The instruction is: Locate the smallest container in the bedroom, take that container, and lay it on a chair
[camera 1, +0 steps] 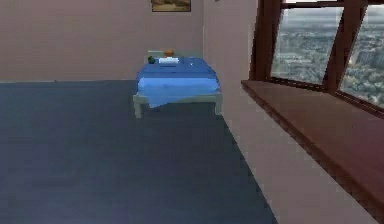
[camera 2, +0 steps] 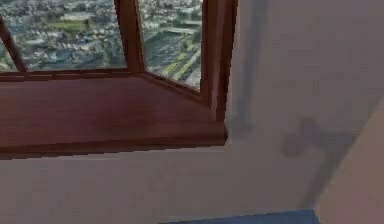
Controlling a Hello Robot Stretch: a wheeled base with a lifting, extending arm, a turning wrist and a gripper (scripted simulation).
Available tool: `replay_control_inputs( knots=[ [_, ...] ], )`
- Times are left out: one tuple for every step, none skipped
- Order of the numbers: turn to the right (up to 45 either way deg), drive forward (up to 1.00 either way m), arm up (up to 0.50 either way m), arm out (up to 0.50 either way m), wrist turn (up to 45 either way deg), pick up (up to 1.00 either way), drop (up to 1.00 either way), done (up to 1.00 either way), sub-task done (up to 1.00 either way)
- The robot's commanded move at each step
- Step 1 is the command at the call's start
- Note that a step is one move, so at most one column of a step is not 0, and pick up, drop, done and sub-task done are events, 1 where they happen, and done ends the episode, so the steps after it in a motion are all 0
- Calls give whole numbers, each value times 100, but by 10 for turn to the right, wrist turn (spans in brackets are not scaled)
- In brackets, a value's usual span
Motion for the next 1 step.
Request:
replay_control_inputs(
  knots=[
    [-450,0,0,0,0,0,0,0,0]
  ],
)
